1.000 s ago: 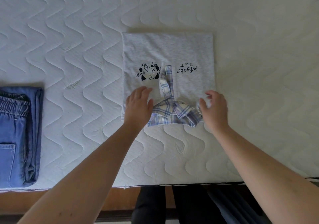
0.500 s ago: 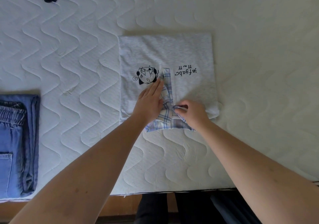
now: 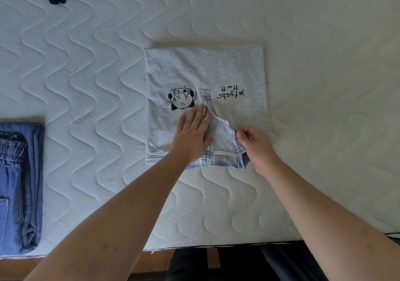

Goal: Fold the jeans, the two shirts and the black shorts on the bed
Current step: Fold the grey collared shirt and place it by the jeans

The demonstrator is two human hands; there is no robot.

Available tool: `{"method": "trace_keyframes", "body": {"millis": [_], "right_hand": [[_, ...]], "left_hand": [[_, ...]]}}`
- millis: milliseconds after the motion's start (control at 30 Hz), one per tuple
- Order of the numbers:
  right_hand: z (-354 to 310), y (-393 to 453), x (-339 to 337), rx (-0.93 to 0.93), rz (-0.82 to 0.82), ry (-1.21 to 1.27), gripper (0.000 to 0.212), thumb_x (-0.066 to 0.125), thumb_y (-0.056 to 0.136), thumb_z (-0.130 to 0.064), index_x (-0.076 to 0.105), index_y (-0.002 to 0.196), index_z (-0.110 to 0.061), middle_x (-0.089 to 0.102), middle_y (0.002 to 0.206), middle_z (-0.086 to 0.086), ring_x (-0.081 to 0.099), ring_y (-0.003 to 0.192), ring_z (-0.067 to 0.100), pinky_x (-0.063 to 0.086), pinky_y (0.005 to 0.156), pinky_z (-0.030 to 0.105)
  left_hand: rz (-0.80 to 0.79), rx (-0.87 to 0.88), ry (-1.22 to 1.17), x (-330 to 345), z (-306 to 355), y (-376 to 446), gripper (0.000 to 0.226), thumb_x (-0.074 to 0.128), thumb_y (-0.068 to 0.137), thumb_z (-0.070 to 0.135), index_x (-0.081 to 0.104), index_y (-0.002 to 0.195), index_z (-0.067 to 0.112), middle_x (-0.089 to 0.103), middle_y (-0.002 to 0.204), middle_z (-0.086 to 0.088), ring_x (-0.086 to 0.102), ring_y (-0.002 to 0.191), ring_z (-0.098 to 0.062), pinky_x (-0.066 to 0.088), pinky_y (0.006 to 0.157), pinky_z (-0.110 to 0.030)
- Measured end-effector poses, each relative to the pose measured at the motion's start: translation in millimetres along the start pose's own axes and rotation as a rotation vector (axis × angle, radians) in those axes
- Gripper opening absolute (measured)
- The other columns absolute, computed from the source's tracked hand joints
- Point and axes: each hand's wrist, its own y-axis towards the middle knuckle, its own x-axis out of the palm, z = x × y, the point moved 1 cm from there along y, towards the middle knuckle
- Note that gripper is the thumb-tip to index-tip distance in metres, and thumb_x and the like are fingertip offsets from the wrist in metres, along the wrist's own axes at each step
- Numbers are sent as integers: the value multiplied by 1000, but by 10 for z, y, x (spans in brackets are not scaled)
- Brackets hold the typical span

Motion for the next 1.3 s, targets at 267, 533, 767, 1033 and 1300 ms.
{"method": "trace_keyframes", "body": {"millis": [267,533,767,1033,1300], "right_hand": [[4,0,-9,-14,95,-20,15,52,101,-21,63,91,-22,63,80,-4,58,71,12,46,51,15],[-2,-43,44,-96,69,-69,23,52,100,-14,59,79,-22,56,76,5,49,71,13,39,63,19],[8,-76,19,-121,23,-81,20,56,98,-17,63,81,-25,59,74,-1,51,66,3,40,66,19],[-68,-99,-49,-258,-106,-450,22,52,101,-23,72,107,-16,73,94,6,67,87,17,49,81,33],[-350,134,314,-370,-161,-576,37,34,104,-14,52,136,-14,62,126,-7,56,58,-4,43,58,12]], "left_hand": [[243,-74,92,-211,97,34,50,70,81,35,60,122,8,60,120,-12,59,110,-32,50,84,-46],[265,-60,330,-169,191,74,23,78,72,25,65,85,11,57,89,-7,54,77,-26,44,62,-36],[493,55,54,-131,131,-30,11,58,84,17,68,84,14,61,82,-1,56,72,-24,43,68,-37],[294,92,-204,-61,96,-103,34,46,88,28,76,93,14,71,99,1,64,89,-23,51,77,-35],[315,-212,-472,-399,-101,-395,20,58,93,7,74,106,12,72,104,0,65,94,-16,49,83,-22]]}}
